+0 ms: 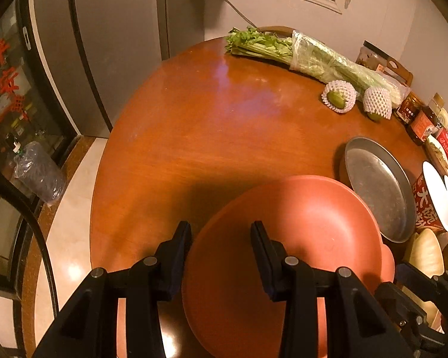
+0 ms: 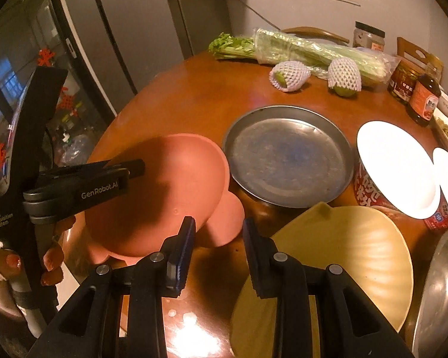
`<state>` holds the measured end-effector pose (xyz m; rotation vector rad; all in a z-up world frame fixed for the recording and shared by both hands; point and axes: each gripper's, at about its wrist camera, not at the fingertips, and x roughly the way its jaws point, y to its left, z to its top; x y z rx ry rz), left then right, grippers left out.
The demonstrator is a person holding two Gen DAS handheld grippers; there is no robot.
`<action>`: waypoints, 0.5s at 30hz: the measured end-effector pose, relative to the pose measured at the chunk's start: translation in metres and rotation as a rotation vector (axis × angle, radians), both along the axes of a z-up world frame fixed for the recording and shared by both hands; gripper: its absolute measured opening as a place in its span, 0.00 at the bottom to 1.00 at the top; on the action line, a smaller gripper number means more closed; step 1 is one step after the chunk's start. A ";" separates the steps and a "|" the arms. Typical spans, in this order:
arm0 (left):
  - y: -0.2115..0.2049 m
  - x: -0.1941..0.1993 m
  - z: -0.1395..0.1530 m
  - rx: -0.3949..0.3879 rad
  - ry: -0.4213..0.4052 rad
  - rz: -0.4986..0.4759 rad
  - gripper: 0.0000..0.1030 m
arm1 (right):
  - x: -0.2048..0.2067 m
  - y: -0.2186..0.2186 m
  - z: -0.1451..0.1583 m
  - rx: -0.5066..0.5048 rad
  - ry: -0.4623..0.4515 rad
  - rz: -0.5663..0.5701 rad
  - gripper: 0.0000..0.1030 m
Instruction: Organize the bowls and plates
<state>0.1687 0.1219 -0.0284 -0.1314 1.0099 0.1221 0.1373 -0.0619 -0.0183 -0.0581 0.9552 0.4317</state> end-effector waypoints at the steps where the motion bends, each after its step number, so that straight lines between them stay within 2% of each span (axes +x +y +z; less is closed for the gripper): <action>1: 0.001 0.001 0.000 0.003 0.001 0.001 0.41 | 0.000 0.001 0.000 -0.001 -0.002 0.001 0.32; 15: 0.013 0.004 -0.001 0.015 -0.015 0.000 0.42 | 0.004 0.013 -0.002 -0.002 0.001 0.023 0.33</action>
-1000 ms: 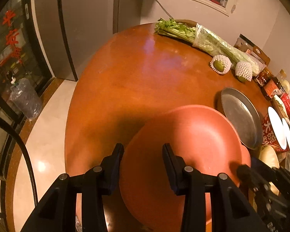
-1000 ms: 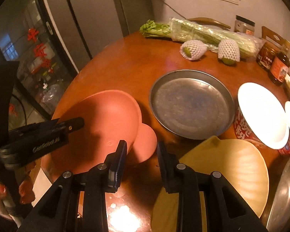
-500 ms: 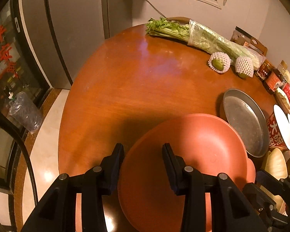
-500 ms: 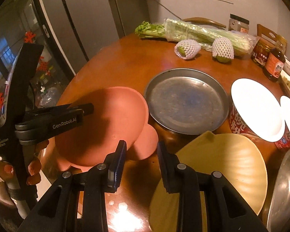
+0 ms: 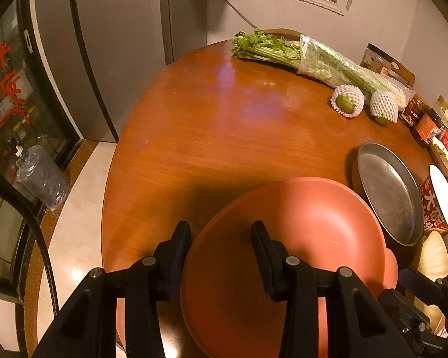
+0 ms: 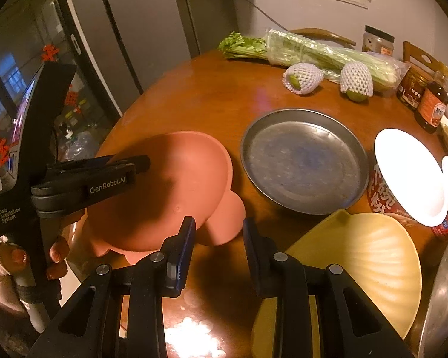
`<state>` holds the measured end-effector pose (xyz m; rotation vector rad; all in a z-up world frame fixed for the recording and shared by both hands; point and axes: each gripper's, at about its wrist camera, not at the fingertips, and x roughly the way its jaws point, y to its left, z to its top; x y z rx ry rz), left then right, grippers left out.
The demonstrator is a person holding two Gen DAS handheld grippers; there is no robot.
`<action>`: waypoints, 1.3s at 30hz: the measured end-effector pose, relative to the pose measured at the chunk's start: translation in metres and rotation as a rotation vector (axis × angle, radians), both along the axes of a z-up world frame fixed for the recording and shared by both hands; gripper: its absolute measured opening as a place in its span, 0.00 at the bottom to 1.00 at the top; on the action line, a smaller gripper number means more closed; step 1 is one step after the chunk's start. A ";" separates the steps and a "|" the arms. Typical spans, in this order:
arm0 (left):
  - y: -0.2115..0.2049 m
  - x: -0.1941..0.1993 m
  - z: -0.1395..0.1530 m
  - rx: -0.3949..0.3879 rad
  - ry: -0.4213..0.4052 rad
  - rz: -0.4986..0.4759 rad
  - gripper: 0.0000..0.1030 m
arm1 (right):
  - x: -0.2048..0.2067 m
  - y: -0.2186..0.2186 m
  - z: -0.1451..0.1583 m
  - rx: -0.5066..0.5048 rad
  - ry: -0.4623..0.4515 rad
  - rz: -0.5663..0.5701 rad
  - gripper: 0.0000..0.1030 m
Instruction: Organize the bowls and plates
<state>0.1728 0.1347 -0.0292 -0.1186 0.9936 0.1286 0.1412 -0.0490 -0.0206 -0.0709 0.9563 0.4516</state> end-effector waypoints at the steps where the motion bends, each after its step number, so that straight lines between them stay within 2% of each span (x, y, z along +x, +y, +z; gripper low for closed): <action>1: 0.000 -0.001 0.000 -0.002 -0.004 -0.003 0.42 | 0.000 0.000 0.000 0.004 0.003 -0.002 0.33; 4: 0.001 -0.004 0.005 -0.018 -0.023 -0.006 0.43 | 0.000 -0.004 0.000 0.028 0.010 -0.011 0.32; 8: 0.000 -0.008 0.013 -0.016 -0.048 -0.004 0.53 | -0.002 -0.007 0.003 0.025 -0.010 -0.023 0.32; 12: 0.000 -0.014 0.020 -0.010 -0.068 0.014 0.55 | -0.005 -0.011 0.006 0.028 -0.026 -0.033 0.35; 26: -0.021 -0.040 0.042 -0.015 -0.117 -0.010 0.59 | -0.017 -0.032 0.020 0.032 -0.081 -0.084 0.37; 39: -0.060 -0.057 0.064 -0.005 -0.161 -0.071 0.61 | -0.035 -0.058 0.044 0.032 -0.164 -0.122 0.46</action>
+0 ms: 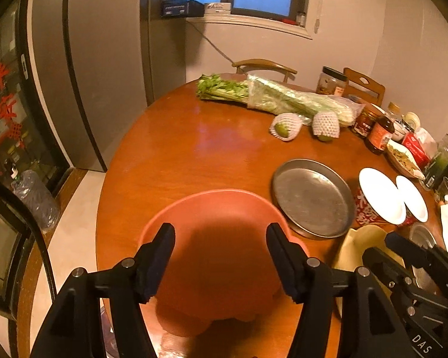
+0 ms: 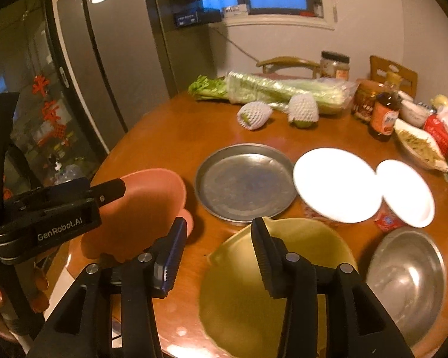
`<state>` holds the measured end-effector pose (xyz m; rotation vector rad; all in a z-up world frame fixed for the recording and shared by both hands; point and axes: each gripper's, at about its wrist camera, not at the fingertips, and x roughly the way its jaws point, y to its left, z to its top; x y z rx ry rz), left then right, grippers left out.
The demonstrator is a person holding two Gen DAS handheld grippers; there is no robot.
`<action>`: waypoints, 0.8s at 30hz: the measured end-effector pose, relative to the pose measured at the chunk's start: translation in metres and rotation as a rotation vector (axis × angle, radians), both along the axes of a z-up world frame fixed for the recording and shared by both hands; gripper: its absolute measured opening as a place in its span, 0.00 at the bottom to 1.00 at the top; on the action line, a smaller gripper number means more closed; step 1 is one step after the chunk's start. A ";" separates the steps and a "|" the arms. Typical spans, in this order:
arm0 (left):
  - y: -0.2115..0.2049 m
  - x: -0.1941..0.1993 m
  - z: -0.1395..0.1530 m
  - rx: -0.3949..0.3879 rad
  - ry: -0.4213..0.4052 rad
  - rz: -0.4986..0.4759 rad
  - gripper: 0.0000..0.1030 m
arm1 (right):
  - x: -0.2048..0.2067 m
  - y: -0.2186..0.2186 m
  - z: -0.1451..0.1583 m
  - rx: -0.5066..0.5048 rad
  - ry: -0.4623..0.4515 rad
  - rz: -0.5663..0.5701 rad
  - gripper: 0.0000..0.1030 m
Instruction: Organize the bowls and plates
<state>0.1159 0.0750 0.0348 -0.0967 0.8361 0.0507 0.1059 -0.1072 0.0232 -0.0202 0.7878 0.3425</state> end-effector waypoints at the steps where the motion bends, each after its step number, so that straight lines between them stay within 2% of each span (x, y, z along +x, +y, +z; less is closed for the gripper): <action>1: -0.004 -0.001 0.002 0.001 -0.004 -0.006 0.61 | -0.003 -0.003 0.002 -0.005 -0.011 -0.005 0.46; 14: -0.030 -0.015 0.013 0.008 -0.026 -0.037 0.62 | -0.022 -0.026 0.016 0.021 -0.057 -0.023 0.50; 18: -0.034 -0.019 0.014 -0.025 -0.037 -0.061 0.62 | -0.026 -0.033 0.015 0.037 -0.051 -0.025 0.50; 24: -0.047 -0.018 0.012 -0.013 -0.035 -0.083 0.62 | -0.033 -0.043 0.015 0.045 -0.048 -0.028 0.50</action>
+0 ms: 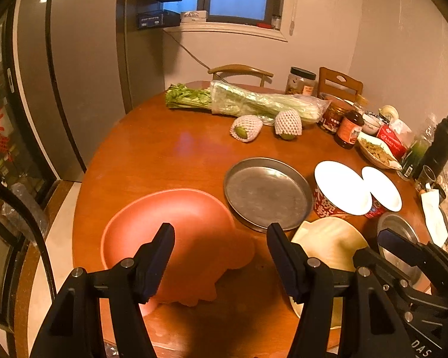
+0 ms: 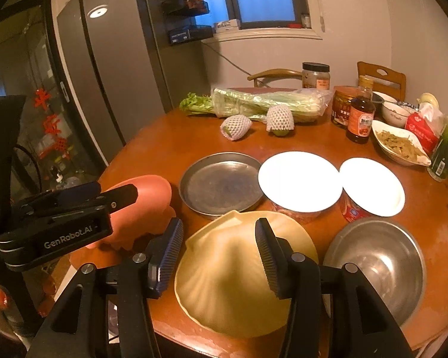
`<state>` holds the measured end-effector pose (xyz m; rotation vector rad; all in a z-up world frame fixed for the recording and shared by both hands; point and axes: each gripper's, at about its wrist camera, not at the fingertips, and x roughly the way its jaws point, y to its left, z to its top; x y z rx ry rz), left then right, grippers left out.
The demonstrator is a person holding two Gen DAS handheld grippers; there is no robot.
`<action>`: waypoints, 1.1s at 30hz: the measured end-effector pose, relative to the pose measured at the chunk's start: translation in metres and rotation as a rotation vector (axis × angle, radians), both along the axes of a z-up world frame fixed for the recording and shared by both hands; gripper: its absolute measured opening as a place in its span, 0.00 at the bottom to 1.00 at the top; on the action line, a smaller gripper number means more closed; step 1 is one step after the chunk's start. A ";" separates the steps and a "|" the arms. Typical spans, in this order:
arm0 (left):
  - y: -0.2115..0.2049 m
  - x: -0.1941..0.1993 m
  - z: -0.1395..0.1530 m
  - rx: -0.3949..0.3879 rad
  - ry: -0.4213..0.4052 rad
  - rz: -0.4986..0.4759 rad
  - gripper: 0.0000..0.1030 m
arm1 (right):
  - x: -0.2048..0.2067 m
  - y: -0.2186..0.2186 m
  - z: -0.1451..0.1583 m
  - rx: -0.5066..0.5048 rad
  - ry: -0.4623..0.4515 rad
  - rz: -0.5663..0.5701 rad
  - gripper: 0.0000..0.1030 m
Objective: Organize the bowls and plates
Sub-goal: 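Move the left gripper to the cream shell plate rim and grasp it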
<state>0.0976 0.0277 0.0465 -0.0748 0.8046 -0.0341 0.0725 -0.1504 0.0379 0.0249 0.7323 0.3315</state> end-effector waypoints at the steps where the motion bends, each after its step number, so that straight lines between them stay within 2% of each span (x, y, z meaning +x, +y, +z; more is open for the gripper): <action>1: -0.003 0.000 -0.001 0.000 0.005 -0.005 0.62 | -0.002 -0.003 0.000 0.006 0.002 -0.001 0.50; 14: -0.033 0.004 -0.021 0.023 0.051 -0.061 0.62 | -0.014 -0.024 -0.016 0.004 0.032 -0.038 0.51; 24: -0.045 0.000 -0.038 0.011 0.090 -0.104 0.62 | -0.034 -0.036 -0.029 -0.004 0.040 -0.058 0.51; 33: -0.050 -0.002 -0.051 0.000 0.128 -0.130 0.62 | -0.042 -0.047 -0.046 -0.014 0.088 -0.103 0.51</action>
